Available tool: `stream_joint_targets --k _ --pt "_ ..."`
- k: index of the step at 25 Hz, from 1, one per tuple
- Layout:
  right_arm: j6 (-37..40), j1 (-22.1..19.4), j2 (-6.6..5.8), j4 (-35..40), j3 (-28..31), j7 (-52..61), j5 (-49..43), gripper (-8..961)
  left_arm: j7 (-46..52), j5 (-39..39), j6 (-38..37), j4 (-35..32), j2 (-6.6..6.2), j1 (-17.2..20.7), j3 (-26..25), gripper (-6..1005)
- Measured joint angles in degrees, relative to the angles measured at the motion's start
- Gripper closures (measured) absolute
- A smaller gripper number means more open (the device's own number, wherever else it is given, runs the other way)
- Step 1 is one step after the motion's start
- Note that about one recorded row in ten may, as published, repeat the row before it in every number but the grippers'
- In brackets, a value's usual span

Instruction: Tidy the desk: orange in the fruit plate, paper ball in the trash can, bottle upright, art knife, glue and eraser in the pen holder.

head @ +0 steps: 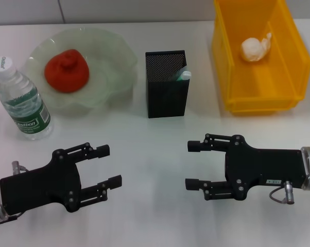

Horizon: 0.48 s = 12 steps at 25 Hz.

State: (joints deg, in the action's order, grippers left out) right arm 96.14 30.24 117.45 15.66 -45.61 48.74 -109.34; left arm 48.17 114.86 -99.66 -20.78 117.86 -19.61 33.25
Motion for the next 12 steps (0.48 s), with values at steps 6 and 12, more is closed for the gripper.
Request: stream_joint_targets --k 6,12 --pt "0.25 0.54 -0.12 -0.08 0.0 0.11 0.0 185 0.0 0.03 0.09 0.13 0.07 -0.42 0.45 309" --pt "0.35 0.7 -0.2 0.02 0.0 0.34 0.0 185 0.11 0.03 0.09 0.21 0.09 -0.45 0.83 309"
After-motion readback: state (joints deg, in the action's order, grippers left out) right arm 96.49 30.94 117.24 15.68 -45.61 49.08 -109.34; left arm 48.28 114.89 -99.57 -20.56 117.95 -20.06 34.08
